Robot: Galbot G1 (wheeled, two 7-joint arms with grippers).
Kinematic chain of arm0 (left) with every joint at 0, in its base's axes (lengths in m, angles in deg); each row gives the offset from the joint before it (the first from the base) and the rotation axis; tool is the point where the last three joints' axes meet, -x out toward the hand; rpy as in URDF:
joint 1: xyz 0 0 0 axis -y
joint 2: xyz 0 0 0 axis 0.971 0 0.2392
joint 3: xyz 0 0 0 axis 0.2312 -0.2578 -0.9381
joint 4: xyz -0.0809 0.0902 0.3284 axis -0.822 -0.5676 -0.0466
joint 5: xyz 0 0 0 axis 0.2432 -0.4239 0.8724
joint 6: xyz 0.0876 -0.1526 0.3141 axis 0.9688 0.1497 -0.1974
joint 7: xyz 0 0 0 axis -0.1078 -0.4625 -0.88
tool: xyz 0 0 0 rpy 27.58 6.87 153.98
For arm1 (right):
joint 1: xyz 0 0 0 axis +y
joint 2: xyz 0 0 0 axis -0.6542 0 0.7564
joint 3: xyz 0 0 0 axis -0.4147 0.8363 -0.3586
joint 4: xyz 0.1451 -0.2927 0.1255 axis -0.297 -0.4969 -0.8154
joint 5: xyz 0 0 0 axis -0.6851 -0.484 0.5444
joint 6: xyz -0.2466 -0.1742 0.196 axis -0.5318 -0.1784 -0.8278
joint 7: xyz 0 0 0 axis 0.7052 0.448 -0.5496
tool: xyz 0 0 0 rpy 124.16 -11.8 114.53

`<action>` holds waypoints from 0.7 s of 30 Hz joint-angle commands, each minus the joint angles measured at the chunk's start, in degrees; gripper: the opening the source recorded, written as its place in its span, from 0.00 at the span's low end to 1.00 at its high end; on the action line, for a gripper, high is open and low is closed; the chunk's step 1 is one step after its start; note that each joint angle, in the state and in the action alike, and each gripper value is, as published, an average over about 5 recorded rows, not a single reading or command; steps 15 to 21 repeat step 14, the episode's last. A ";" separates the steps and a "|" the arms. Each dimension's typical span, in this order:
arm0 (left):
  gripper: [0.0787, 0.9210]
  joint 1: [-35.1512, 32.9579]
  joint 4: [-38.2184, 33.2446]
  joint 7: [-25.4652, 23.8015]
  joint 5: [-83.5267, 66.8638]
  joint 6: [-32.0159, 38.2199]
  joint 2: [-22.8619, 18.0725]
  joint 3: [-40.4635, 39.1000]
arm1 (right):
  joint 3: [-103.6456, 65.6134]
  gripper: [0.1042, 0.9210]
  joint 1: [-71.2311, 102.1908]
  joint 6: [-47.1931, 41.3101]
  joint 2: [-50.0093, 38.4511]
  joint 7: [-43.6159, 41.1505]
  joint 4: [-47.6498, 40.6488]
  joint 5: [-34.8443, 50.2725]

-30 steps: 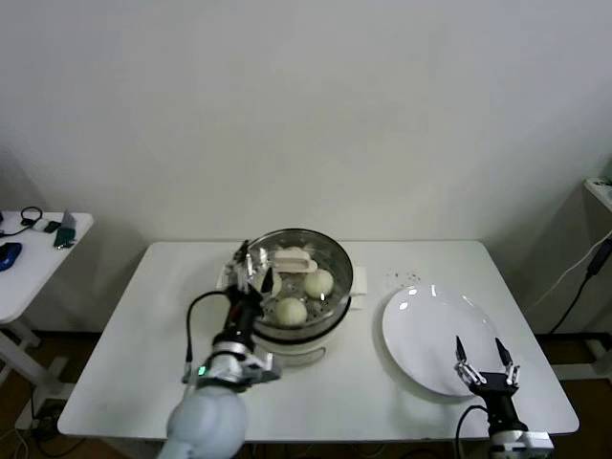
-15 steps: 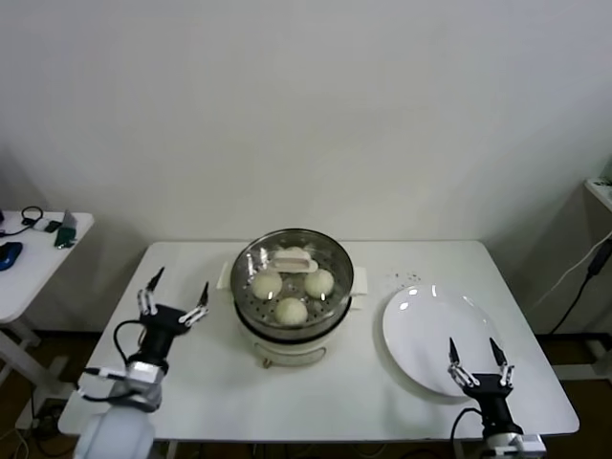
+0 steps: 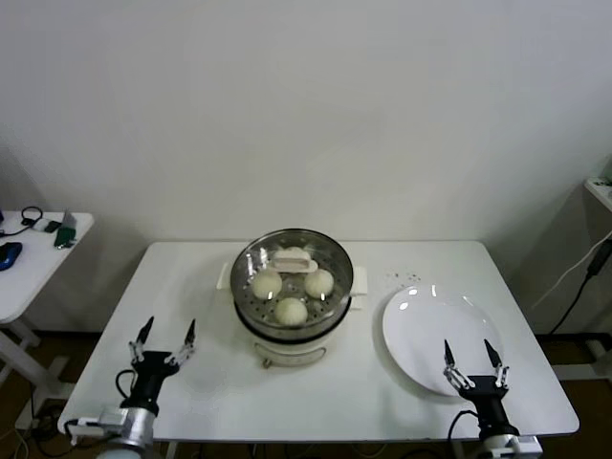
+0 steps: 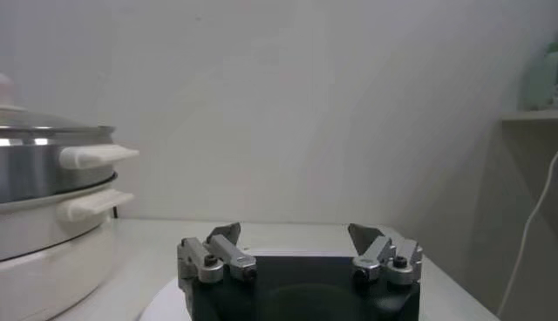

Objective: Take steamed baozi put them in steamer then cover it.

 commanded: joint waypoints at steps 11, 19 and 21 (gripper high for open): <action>0.88 -2.62 2.42 -0.80 -6.78 5.50 -1.36 -2.00 | 0.00 0.88 0.21 -0.19 -0.17 -0.27 0.56 0.52; 0.88 -2.67 2.11 -0.74 -6.78 5.41 -1.35 -1.98 | -0.02 0.88 0.20 -0.24 -0.24 -0.32 0.63 0.52; 0.88 -2.67 2.11 -0.74 -6.78 5.41 -1.35 -1.98 | -0.02 0.88 0.20 -0.24 -0.24 -0.32 0.63 0.52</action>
